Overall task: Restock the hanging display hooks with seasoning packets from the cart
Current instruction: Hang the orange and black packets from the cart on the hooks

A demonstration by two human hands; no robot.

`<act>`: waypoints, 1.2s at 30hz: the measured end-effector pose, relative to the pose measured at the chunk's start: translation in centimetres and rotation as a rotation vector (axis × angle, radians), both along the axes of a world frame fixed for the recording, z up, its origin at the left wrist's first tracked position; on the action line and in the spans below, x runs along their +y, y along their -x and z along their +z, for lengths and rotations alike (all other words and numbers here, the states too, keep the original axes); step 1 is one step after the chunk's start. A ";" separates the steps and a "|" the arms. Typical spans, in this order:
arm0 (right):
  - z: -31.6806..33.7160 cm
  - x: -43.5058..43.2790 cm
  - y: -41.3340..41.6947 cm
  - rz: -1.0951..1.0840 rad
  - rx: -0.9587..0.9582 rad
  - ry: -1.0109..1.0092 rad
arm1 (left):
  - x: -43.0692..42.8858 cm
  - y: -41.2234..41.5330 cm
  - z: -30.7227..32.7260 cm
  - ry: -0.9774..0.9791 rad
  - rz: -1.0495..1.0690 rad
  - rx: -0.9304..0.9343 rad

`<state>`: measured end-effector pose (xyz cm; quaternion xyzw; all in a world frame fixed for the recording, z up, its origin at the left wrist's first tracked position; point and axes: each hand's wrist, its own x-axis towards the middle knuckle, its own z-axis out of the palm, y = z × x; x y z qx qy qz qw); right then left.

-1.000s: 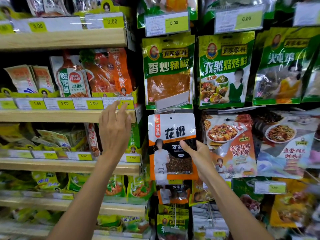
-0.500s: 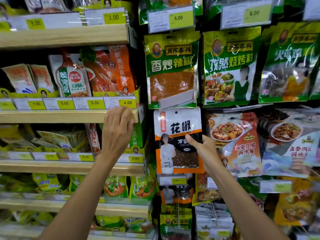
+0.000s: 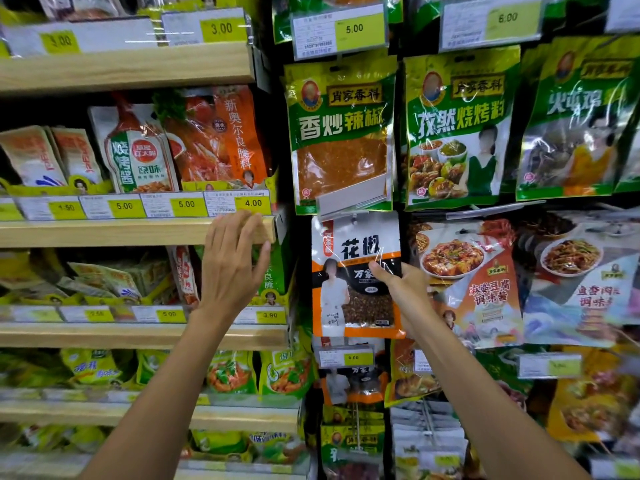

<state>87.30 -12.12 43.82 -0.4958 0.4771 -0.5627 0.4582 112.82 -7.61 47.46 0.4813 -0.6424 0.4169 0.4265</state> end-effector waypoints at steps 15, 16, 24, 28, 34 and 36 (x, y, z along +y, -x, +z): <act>0.5 -6.4 -2.5 -0.213 0.158 -0.023 | 0.6 -0.1 0.5 -0.039 -0.014 -0.011; 0.5 -6.1 -2.4 -0.222 0.184 -0.031 | 0.7 -0.1 0.5 -0.046 -0.014 -0.011; -1.6 1.9 -1.0 -0.238 0.375 0.164 | 1.8 3.3 -0.7 0.028 -0.035 -0.008; -3.6 6.5 3.0 -0.189 0.336 0.162 | 3.2 8.2 -3.4 -0.049 -0.166 0.009; -10.6 15.3 14.4 -0.250 0.248 -0.012 | 7.9 20.3 -12.2 -0.571 -0.479 0.338; -13.4 19.0 18.9 -0.307 0.222 -0.111 | 10.0 25.2 -15.3 -0.817 -0.559 0.514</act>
